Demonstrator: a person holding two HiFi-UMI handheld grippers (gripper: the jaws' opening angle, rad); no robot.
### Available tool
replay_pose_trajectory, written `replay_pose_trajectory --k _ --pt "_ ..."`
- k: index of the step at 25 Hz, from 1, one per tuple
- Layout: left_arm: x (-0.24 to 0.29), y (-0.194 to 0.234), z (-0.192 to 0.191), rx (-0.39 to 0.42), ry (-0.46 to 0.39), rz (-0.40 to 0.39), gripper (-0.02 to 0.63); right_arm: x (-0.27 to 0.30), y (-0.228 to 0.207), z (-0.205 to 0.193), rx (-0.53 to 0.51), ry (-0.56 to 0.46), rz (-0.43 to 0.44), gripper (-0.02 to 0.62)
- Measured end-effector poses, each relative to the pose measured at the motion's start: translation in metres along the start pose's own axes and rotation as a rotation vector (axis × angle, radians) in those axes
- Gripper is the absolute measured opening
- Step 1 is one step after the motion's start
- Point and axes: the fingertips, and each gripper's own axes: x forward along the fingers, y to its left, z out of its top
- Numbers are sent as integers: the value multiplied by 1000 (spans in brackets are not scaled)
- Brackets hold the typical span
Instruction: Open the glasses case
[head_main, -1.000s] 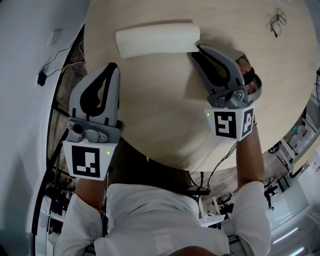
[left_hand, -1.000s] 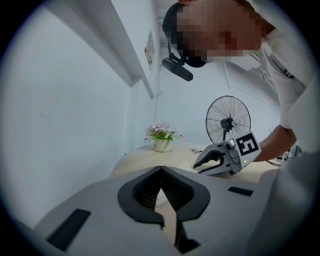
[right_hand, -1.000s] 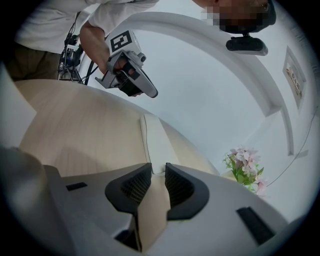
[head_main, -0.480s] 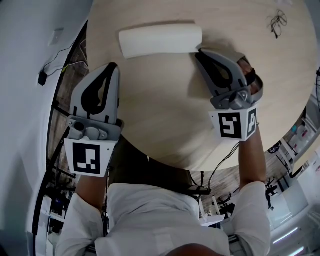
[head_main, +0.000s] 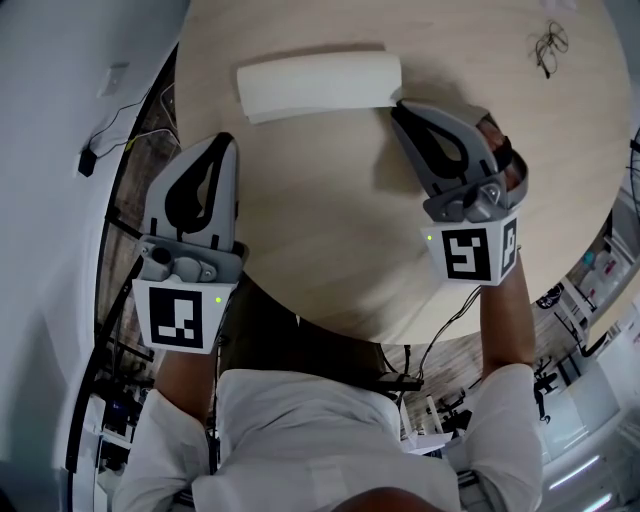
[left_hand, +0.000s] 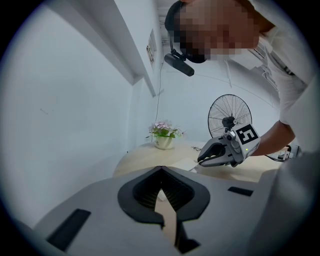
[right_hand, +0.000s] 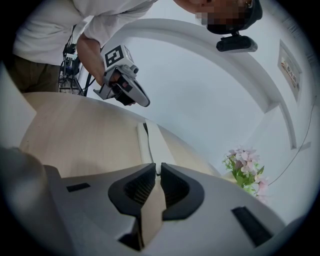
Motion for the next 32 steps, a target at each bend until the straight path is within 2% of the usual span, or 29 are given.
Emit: replay_pose_trajectory --k 32 --pt "-4 5 9 -26 -19 -15 12 18 -63 22 141 -83 28 38"
